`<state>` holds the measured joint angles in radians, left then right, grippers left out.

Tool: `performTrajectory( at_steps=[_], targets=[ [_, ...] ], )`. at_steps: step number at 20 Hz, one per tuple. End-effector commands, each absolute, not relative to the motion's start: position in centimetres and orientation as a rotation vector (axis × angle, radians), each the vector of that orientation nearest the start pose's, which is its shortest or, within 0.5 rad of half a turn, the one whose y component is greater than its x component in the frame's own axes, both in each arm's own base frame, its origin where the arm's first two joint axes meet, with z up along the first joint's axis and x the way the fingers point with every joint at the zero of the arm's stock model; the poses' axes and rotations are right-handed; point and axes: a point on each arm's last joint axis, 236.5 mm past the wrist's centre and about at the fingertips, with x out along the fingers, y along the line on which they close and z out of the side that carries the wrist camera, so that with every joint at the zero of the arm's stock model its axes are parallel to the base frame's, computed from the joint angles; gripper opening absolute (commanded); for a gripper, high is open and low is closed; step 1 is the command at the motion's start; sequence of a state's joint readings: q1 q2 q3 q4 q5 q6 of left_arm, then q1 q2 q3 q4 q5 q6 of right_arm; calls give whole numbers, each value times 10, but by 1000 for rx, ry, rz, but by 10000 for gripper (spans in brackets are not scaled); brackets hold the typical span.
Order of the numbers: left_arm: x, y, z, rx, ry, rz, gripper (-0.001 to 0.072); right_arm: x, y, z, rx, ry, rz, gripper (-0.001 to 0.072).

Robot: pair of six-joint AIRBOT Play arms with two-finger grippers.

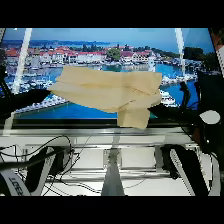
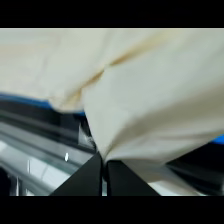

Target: Fold the clothes and pants, and hang the long-sleeved shirts on hangers.

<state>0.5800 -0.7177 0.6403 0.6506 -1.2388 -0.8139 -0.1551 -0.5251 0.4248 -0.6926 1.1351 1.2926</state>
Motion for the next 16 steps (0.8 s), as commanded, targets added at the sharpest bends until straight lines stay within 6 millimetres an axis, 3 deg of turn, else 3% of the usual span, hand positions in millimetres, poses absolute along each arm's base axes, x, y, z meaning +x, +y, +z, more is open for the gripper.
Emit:
performTrajectory(
  at_steps=[1,3,6,10,14,16],
  targets=[
    [298,-11,113,-363,643,-283,7,268,104,97,654,703,350,11],
    [308,-7,100,-434,656,-243,8,287,91,90,673,685,290,10],
    [321,-24,59,-477,754,-278,7,315,82,50,791,780,211,11],
    [360,-44,-2,-478,837,-246,9,354,68,1,911,839,105,12],
    [392,-48,-32,-523,820,-159,9,395,89,-4,780,867,194,12],
    [405,-42,-29,-501,791,-134,9,420,89,-2,720,832,186,12]
  ],
)
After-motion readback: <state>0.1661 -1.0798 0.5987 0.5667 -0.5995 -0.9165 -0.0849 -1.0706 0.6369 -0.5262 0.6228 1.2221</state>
